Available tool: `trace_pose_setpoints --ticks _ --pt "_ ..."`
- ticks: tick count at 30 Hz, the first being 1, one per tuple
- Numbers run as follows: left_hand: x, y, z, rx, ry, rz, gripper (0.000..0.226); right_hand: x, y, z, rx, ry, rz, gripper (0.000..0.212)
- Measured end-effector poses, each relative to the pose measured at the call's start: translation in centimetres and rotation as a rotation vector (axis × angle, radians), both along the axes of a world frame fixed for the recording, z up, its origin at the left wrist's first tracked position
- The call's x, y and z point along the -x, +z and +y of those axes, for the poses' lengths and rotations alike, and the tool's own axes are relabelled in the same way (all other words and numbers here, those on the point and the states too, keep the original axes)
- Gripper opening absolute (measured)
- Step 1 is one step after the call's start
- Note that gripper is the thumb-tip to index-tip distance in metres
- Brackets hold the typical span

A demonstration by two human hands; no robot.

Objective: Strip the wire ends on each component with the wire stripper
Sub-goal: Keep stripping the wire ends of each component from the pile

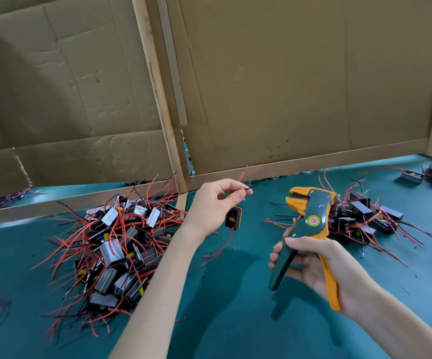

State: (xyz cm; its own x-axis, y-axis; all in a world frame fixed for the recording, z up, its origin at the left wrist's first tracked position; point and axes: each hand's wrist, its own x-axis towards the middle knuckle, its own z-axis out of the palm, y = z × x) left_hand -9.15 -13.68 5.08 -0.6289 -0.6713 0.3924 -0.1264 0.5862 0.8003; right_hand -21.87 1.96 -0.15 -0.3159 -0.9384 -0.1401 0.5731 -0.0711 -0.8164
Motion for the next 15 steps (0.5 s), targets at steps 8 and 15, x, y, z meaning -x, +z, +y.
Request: trace_pose_setpoints --ticks 8,15 --pt "9.3 1.1 1.5 -0.169 -0.069 0.184 0.028 -0.2 -0.1 0.2 0.114 0.021 0.048 0.024" --pt "11.0 2.9 1.8 -0.501 -0.466 -0.133 0.037 -0.1 0.2 0.2 0.201 -0.078 0.093 0.015"
